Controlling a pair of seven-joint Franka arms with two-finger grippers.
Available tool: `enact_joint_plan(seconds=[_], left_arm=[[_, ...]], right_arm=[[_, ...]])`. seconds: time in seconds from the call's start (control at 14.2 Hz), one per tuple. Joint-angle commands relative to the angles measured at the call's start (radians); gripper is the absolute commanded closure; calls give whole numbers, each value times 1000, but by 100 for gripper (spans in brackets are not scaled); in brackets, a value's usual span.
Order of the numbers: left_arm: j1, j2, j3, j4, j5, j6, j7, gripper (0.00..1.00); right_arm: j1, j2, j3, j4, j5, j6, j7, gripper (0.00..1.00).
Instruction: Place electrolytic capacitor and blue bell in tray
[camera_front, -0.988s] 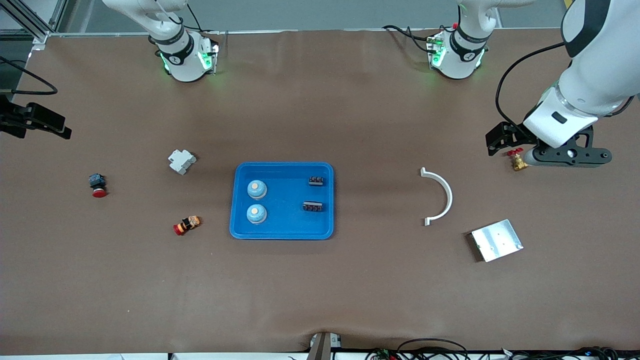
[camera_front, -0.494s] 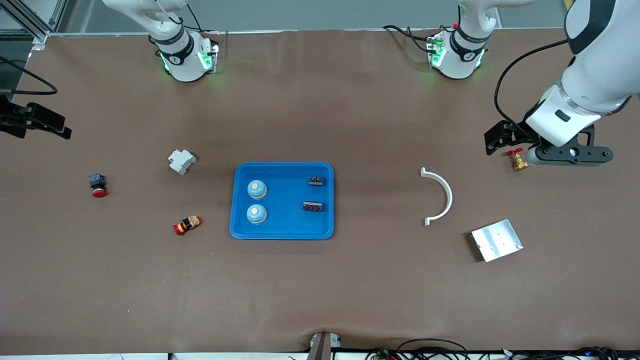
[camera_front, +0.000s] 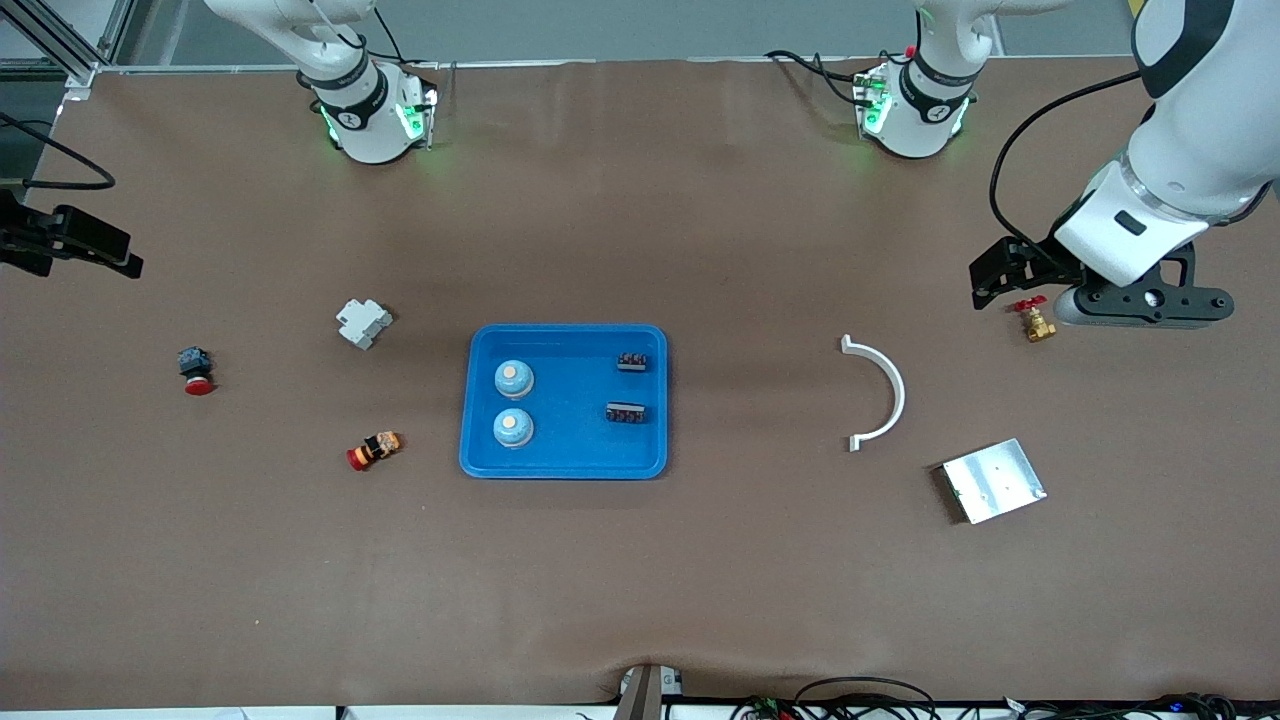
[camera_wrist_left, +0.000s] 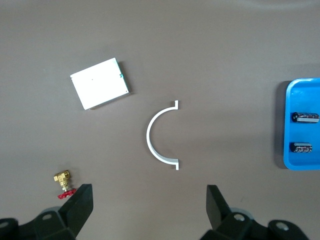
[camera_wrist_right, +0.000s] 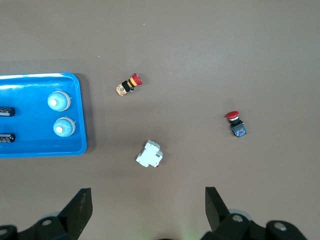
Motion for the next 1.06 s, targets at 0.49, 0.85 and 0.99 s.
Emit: enact_joint_plan(seconds=[0.49,0.85,0.99], left_arm=[[3,-4,-26,3,46,-7,-8,0],[3,-4,-27,4,46,-2,-11,0],[3,-3,-29,4,46,1,-11,0]], right_arm=[[-11,-13,6,-4,17,0,-2,0],[-11,-13,6,-4,17,0,-2,0],[-8,-13,6,-4,17,-5,-2,0]])
